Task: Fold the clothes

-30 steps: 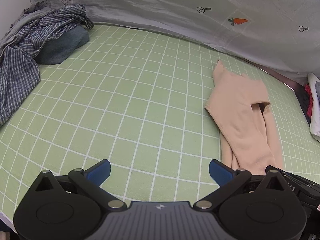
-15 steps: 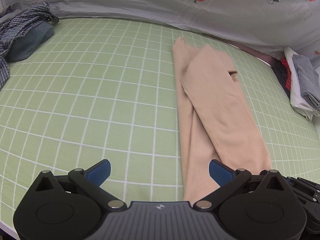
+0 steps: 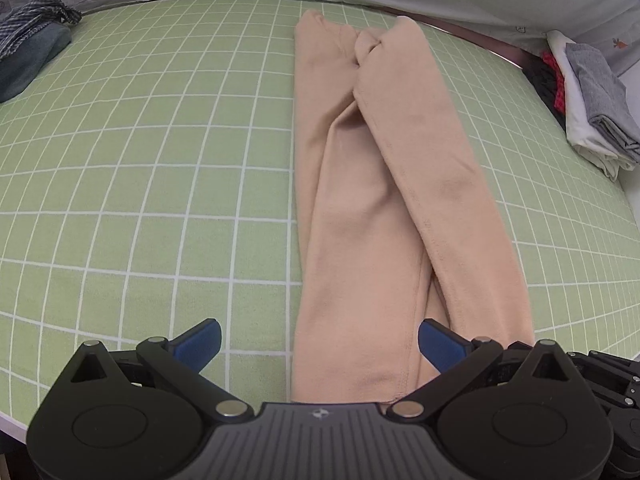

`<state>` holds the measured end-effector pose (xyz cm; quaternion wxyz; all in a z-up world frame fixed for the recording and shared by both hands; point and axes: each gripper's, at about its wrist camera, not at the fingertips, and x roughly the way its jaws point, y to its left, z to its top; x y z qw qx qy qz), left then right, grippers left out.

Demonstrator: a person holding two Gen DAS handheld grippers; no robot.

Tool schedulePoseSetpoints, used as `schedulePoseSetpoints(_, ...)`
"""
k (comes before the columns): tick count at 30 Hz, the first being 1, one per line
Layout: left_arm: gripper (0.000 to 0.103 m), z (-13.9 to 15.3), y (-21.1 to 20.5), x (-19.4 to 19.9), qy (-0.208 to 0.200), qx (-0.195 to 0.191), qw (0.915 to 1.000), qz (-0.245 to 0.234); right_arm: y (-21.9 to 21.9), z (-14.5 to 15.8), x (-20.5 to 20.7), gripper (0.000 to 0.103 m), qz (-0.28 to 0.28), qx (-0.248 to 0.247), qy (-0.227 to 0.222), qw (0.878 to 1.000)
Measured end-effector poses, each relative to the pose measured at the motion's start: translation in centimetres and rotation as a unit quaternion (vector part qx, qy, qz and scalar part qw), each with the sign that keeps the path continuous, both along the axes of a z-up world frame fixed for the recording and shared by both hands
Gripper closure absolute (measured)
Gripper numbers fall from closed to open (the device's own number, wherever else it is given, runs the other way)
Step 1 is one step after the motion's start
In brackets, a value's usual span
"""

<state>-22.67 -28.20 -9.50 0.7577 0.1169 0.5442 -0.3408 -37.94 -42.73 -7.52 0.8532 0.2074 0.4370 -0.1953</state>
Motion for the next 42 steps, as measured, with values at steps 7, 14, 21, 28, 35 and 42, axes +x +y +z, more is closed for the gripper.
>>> schedulePoseSetpoints(7, 0.000, -0.1, 0.3, -0.2, 0.005, 0.008, 0.9996, 0.026, -1.1, 0.3, -0.7, 0.055, -0.024, -0.002, -0.011, 1.000)
schedulePoseSetpoints(14, 0.001, -0.4, 0.1, -0.5, -0.008, 0.017, 0.9992, 0.035, -1.9, -0.1, 0.4, 0.029, -0.035, -0.007, -0.006, 0.999)
schedulePoseSetpoints(21, 0.021, -1.1, 0.0, -0.6, -0.001, 0.006, 0.9994, 0.035, -2.0, -1.2, 2.1, 0.027, -0.036, 0.007, -0.002, 0.999)
schedulePoseSetpoints(28, 0.030, -1.3, -0.3, -0.8, 0.004, -0.004, 0.9996, 0.028, -1.4, -2.1, 3.0, 0.027, -0.030, 0.003, 0.008, 1.000)
schedulePoseSetpoints(35, 0.030, -1.1, -0.5, -0.8, 0.016, -0.027, 0.9993, 0.021, -1.0, -2.3, 3.2, 0.026, -0.024, -0.009, 0.012, 1.000)
schedulePoseSetpoints(42, 0.067, -1.3, 0.3, -0.7, 0.067, -0.068, 0.9946, 0.041, -0.8, -2.0, 3.0, 0.057, -0.001, -0.003, 0.008, 1.000)
